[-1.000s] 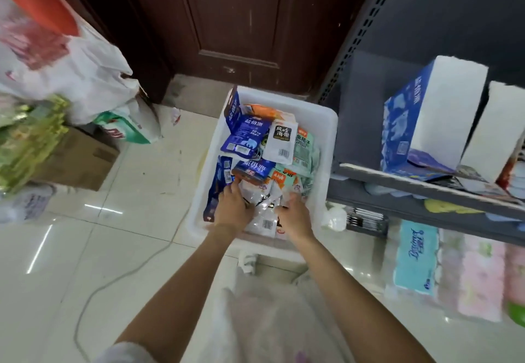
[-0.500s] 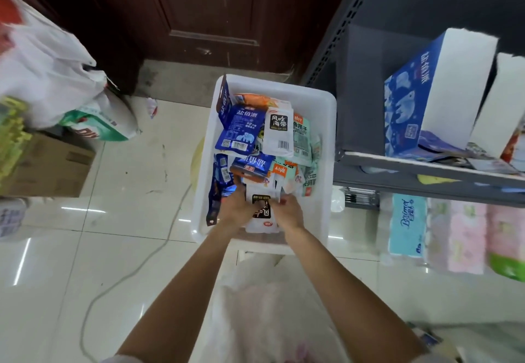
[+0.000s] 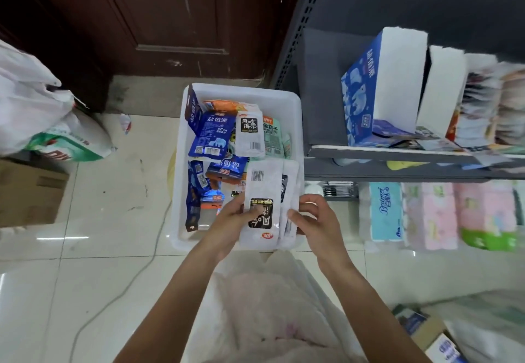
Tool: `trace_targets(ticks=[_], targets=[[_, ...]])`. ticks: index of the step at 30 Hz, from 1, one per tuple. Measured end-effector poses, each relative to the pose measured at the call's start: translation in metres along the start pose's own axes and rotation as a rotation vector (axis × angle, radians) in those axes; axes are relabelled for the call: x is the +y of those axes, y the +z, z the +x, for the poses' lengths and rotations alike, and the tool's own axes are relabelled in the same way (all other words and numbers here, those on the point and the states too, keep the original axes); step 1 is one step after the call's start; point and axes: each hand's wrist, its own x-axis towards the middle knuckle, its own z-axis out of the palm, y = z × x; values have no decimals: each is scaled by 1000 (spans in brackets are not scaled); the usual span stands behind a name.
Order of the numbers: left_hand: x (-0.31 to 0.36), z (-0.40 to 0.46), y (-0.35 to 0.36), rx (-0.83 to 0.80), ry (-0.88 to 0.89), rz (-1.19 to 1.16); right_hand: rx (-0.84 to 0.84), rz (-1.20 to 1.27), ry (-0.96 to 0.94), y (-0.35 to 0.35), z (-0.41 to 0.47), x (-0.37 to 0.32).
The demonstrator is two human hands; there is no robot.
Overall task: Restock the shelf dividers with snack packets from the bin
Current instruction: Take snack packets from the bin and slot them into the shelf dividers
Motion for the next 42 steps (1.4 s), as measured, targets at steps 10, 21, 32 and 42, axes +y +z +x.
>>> trace_targets(ticks=[10, 21, 32, 42], targets=[[34, -4, 34, -29, 98, 81, 44, 204, -204, -33, -11, -21], [25, 0, 136, -87, 195, 169, -317, 66, -660, -169, 22, -50], [-19, 15, 280, -243, 165, -29, -484, -191, -882, -329, 69, -88], [25, 23, 316, 238, 459, 43, 54, 176, -667, -380, 87, -93]])
